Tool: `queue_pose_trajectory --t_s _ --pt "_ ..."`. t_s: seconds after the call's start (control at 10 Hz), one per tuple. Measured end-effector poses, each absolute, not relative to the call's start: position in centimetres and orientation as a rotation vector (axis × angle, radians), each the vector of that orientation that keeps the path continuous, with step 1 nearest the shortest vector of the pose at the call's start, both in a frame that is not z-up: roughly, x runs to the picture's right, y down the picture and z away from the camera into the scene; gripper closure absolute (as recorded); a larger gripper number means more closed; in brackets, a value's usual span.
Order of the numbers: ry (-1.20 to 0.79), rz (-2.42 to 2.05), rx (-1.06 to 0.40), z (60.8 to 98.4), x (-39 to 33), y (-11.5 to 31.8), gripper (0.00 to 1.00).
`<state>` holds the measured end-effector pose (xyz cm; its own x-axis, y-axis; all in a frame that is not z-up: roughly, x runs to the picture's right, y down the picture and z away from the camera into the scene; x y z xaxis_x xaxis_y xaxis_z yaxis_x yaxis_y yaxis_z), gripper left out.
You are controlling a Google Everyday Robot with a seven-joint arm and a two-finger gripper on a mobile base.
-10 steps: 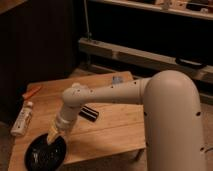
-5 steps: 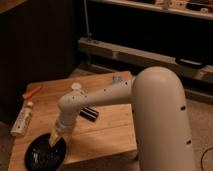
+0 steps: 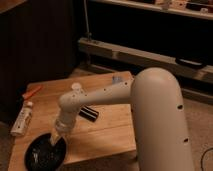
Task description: Pick up the ceramic bowl
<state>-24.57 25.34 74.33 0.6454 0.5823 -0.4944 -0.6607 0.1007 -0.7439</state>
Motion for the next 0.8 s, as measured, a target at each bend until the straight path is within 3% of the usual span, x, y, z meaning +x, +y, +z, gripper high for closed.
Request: queue_pose_trajectory --t_s 0.6,0.8 --pt "0.128 0.898 -1.145 75.03 -24.98 26.35 0.44" --pt "0.142 0.897 -1.146 75.18 -24.91 26.51 0.61"
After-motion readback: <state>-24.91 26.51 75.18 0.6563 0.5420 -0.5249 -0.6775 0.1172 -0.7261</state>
